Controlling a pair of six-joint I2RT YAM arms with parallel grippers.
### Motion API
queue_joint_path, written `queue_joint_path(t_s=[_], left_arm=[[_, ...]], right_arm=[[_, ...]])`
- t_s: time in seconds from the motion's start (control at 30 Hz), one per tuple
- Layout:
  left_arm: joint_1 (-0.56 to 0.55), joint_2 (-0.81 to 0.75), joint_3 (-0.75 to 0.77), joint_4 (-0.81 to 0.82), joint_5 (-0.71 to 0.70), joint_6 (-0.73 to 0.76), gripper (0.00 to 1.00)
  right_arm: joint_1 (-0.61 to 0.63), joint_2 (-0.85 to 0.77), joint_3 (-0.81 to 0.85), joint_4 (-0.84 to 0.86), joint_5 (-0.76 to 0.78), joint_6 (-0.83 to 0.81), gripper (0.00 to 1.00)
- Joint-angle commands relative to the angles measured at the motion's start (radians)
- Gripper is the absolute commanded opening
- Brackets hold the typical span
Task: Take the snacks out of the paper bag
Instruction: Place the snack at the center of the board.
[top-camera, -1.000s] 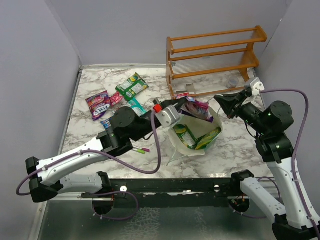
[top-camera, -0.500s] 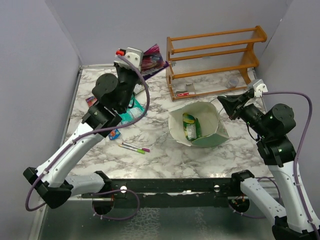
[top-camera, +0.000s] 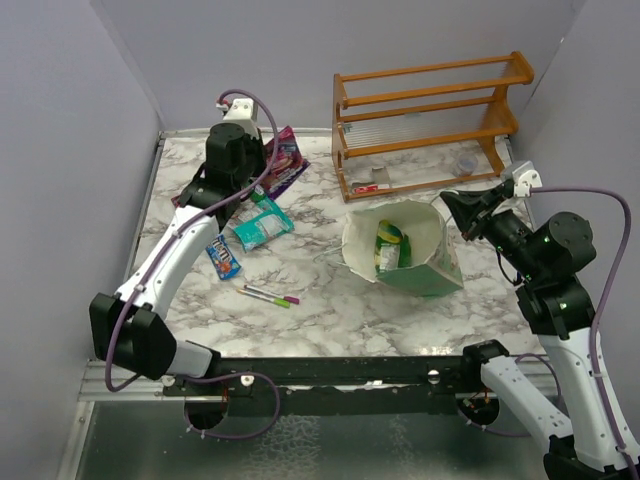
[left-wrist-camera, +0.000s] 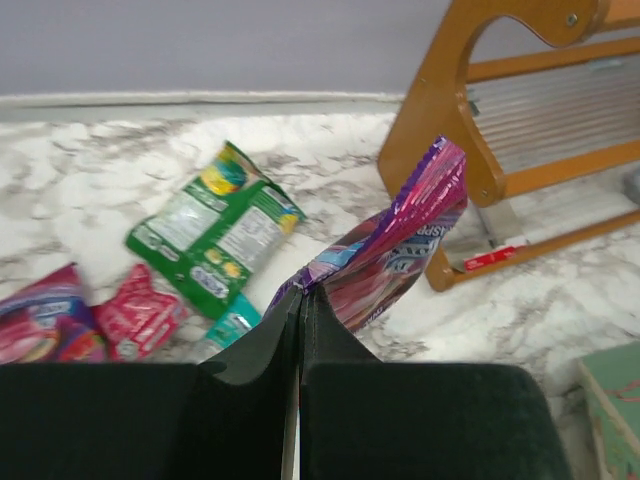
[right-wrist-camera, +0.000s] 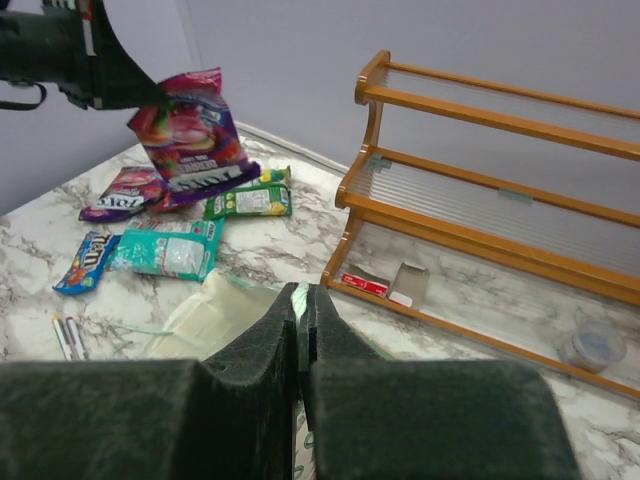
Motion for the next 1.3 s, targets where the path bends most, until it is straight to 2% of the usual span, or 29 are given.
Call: queue_joint_path(t_s=[0.0,0.1,0.2,0.33,0.47,0.53,0.63,0.67,0.77,0.83,0.87,0.97,1.07,1.2,1.27], left_arm=[[0.032,0.094,0.039,0.090,0.237,-0.245,0.00],[0.047,0.168,0.021,0.199,0.350,-0.354,0.00],[0.077,0.239,0.005,0.261,0.372,-0.480,0.00],[0.144,0.366,-0.035,0.335,0.388,-0.561,0.00],[0.213,0.536,-0.021,0.371,0.562,-0.631,0.01],[0.229,0.548,-0.049,0.378,0.613,-0.672,0.20],[0.230,0.477,-0.122,0.388,0.565,-0.645,0.46],[0.232,0.447,-0.140,0.372,0.542,-0.631,0.52],[0.233,0.358,-0.176,0.328,0.501,-0.576,0.67],[0.231,0.284,-0.197,0.308,0.490,-0.543,0.70],[0.232,0.251,-0.205,0.292,0.485,-0.523,0.75],[0.223,0.146,-0.241,0.248,0.477,-0.450,0.76],[0.192,0.029,-0.306,0.240,0.479,-0.380,0.76],[0.109,-0.140,-0.413,0.291,0.524,-0.300,0.76],[0.040,-0.216,-0.474,0.332,0.511,-0.260,0.76]], right_arm=[[0.003,-0.022,0.037,0.026,0.025,-0.007,0.02],[0.003,-0.028,0.041,0.021,0.022,-0.011,0.02],[0.003,-0.034,0.050,0.013,0.004,-0.027,0.02],[0.003,-0.035,0.048,0.014,-0.039,-0.041,0.02],[0.003,-0.023,0.042,0.026,-0.084,-0.049,0.02],[0.003,-0.016,0.046,0.030,-0.089,-0.056,0.02],[0.003,-0.025,0.024,0.065,-0.135,-0.104,0.02],[0.003,-0.029,0.016,0.078,-0.166,-0.125,0.02],[0.003,-0.018,-0.011,0.129,-0.326,-0.189,0.02],[0.003,0.009,-0.019,0.154,-0.466,-0.209,0.02],[0.003,0.023,-0.021,0.176,-0.525,-0.206,0.02],[0.003,0.073,-0.034,0.232,-0.708,-0.174,0.02],[0.003,0.121,-0.032,0.212,-0.860,-0.160,0.02],[0.003,0.126,-0.085,0.191,-0.933,-0.147,0.02],[0.003,0.112,-0.110,0.173,-0.890,-0.145,0.02]])
